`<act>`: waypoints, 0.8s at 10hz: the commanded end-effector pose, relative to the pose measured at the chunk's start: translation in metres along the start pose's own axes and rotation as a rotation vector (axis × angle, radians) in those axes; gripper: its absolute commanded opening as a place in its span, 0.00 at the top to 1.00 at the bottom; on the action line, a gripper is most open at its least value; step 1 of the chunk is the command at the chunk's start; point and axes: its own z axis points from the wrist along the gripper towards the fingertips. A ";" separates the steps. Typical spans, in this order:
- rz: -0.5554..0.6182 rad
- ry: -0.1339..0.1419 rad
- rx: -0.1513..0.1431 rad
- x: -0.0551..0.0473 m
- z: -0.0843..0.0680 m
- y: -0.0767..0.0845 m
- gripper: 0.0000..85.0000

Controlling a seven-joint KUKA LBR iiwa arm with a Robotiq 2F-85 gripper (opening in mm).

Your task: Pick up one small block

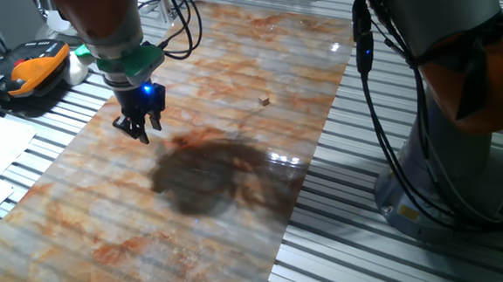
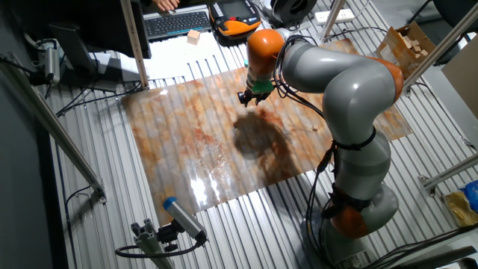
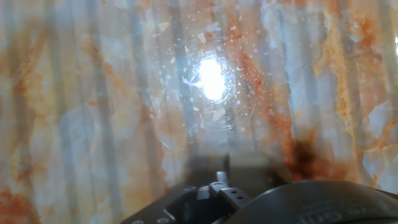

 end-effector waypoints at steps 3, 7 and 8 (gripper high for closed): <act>0.006 -0.007 0.007 0.000 0.000 0.000 0.40; 0.006 -0.009 0.007 -0.001 0.001 0.000 0.40; 0.006 -0.010 0.008 -0.001 0.001 0.000 0.40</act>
